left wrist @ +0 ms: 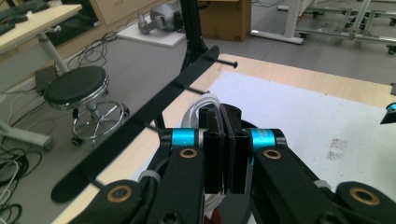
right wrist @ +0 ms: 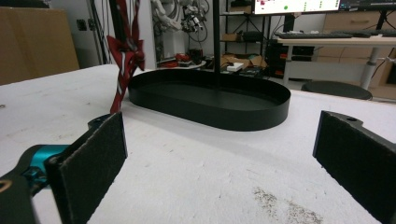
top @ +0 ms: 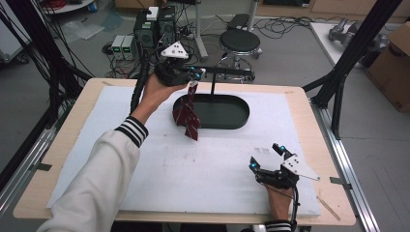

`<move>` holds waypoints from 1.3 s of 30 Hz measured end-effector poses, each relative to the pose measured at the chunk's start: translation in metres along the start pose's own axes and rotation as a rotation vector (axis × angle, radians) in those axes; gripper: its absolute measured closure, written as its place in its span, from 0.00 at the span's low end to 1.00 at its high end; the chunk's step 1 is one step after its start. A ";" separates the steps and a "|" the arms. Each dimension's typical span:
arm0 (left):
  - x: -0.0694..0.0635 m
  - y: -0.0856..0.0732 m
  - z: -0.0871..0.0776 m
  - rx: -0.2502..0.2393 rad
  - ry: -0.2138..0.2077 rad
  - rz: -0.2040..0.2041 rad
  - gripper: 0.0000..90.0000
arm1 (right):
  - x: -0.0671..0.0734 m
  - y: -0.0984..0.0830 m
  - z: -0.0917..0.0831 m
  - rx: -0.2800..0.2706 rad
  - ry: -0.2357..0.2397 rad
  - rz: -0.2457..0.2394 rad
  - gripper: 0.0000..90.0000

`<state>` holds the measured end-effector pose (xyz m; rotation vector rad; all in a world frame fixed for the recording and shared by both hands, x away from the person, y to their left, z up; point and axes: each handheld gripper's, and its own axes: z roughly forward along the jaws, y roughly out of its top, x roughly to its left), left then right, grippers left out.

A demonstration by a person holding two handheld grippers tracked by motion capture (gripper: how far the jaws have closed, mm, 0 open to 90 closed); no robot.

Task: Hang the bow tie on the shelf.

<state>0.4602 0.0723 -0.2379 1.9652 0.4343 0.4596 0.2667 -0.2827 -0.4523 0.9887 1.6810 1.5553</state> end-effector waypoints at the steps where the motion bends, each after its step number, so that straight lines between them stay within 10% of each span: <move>1: 0.000 0.000 0.000 0.000 0.000 0.000 0.97 | 0.000 0.000 0.000 0.000 0.000 0.000 0.02; 10: 0.002 0.016 0.004 -0.026 0.004 0.015 0.97 | 0.000 0.000 0.000 0.000 0.002 0.005 0.02; 39: 0.051 -0.030 0.018 0.090 0.103 -0.106 0.97 | 0.000 0.000 0.000 0.000 -0.002 0.010 0.02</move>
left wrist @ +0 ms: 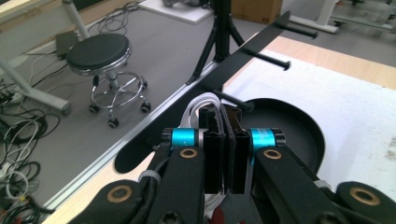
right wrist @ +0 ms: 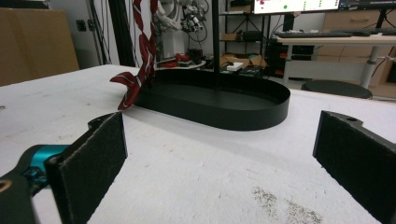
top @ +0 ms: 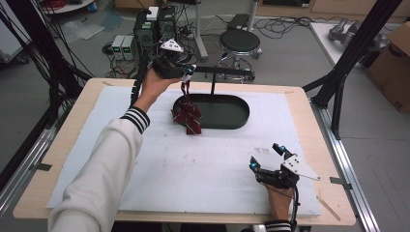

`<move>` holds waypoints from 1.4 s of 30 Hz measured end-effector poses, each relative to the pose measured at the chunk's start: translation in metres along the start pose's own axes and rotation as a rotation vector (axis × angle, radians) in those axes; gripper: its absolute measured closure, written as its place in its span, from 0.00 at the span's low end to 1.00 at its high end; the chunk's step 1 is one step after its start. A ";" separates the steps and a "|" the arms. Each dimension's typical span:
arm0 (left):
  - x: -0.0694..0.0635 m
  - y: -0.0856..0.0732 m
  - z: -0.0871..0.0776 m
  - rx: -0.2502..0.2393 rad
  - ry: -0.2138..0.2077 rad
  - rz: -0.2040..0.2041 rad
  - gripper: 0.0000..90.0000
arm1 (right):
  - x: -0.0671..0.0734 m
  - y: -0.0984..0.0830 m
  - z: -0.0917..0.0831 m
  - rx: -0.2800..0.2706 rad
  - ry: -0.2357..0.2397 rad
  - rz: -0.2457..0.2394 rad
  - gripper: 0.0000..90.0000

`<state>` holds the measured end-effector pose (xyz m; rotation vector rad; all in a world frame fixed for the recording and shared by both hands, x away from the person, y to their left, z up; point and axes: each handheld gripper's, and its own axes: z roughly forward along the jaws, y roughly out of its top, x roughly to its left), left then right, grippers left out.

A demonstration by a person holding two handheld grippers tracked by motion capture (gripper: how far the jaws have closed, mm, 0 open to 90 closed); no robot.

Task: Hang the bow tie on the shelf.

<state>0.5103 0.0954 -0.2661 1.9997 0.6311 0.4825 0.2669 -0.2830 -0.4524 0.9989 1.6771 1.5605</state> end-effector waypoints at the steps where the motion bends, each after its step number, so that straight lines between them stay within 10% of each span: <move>1: 0.002 -0.001 -0.001 0.003 0.012 0.001 0.97 | 0.000 0.000 0.000 0.000 0.000 0.000 0.02; 20: 0.017 -0.021 -0.002 0.034 0.127 -0.072 0.97 | 0.000 0.000 0.000 -0.002 0.001 -0.003 0.02; 42: 0.021 -0.030 -0.004 0.044 0.131 -0.114 0.89 | 0.000 0.000 0.000 -0.003 0.001 -0.002 0.02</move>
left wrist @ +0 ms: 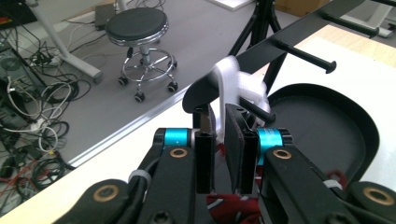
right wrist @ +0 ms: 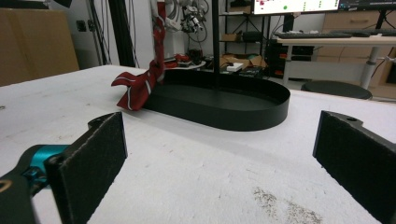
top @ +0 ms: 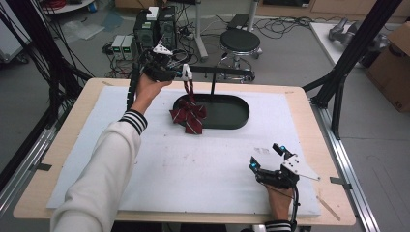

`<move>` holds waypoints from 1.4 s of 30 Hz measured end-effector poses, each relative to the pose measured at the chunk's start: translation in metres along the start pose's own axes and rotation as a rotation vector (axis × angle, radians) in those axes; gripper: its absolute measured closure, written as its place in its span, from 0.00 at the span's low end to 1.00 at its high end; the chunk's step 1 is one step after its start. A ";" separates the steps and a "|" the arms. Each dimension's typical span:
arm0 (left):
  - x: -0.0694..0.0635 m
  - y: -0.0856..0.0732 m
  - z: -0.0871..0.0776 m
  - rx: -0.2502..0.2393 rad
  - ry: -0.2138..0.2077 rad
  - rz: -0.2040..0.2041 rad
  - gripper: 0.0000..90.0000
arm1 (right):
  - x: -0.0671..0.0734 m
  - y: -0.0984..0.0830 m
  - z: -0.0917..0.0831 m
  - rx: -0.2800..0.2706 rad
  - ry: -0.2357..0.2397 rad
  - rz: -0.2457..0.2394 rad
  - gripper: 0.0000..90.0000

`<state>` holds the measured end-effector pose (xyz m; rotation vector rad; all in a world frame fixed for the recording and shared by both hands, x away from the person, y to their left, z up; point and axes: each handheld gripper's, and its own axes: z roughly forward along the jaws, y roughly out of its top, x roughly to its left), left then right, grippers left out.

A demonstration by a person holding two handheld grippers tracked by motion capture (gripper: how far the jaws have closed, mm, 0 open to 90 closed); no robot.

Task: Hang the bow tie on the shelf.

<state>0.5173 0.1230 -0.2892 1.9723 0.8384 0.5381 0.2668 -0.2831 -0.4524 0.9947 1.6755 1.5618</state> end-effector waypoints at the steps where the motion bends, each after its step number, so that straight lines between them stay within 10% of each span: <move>1: 0.000 0.000 0.000 0.002 -0.002 -0.005 0.87 | 0.000 0.000 0.000 0.000 0.000 -0.002 0.02; 5: 0.003 -0.003 -0.003 -0.009 -0.010 -0.011 0.79 | 0.000 0.000 0.000 0.000 0.001 -0.001 0.02; 15: 0.005 -0.022 -0.022 -0.069 0.004 -0.015 0.19 | 0.000 0.000 0.000 -0.005 0.000 -0.010 0.02; 24: -0.012 -0.102 -0.086 -0.229 -0.113 -0.008 0.17 | 0.001 0.000 0.000 0.002 0.001 -0.014 0.02; 32: -0.021 -0.172 -0.137 -0.310 -0.103 -0.016 0.17 | 0.003 -0.001 -0.001 -0.007 -0.003 -0.028 0.02; 42: -0.032 -0.236 -0.160 -0.385 -0.027 -0.047 0.17 | 0.003 -0.001 -0.001 -0.010 -0.006 -0.024 0.02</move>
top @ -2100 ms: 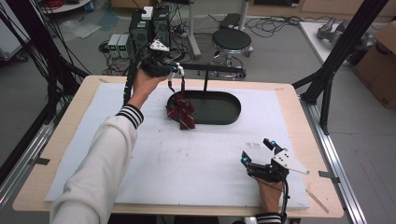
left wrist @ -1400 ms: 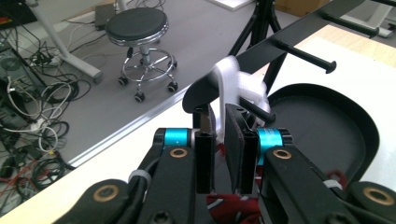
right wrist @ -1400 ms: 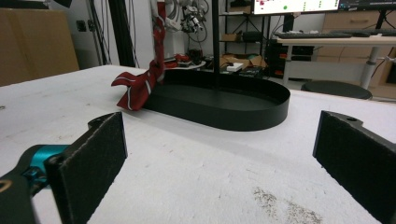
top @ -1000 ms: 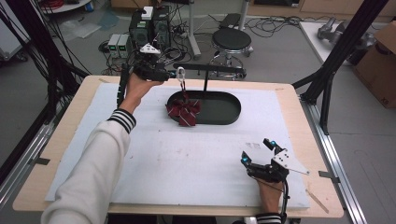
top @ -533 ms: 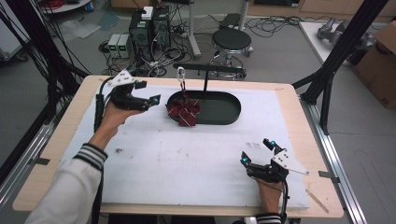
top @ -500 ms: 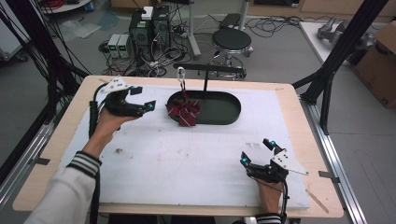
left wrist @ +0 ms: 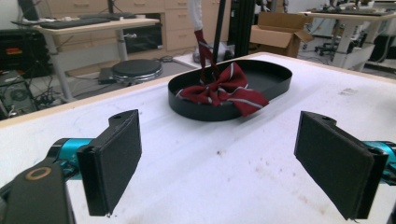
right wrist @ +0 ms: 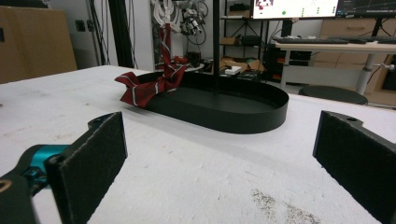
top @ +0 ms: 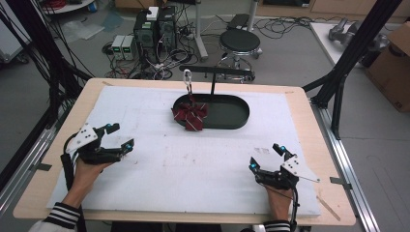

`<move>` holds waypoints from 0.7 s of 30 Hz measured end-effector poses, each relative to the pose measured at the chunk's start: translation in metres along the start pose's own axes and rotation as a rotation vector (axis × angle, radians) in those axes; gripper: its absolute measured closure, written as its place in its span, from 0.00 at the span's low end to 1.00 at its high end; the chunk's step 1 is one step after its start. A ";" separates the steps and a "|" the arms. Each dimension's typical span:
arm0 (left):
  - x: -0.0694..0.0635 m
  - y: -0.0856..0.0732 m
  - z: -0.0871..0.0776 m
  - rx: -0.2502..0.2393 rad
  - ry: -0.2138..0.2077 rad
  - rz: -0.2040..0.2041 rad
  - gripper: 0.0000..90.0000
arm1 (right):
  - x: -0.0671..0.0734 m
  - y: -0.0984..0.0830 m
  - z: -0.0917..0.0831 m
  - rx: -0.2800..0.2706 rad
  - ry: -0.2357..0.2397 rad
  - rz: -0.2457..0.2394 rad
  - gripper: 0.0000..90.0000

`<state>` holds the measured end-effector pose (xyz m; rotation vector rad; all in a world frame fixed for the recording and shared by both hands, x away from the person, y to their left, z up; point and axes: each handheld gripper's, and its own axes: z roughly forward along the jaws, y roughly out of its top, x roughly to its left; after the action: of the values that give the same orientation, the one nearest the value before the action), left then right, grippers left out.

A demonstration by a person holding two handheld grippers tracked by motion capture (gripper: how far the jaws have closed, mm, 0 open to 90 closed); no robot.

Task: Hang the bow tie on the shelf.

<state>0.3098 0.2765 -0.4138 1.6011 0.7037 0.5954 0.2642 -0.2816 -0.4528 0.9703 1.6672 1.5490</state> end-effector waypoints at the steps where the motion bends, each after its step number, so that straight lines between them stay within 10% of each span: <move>1: -0.001 -0.004 -0.002 -0.004 0.003 -0.002 0.17 | 0.000 0.000 0.000 0.000 0.000 -0.003 0.02; 21: -0.016 -0.044 -0.019 -0.164 0.069 0.017 0.17 | 0.000 0.000 -0.001 -0.005 0.002 0.000 0.02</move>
<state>0.2805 0.2811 -0.4542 1.4415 0.6755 0.7055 0.2635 -0.2815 -0.4530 0.9662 1.6647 1.5536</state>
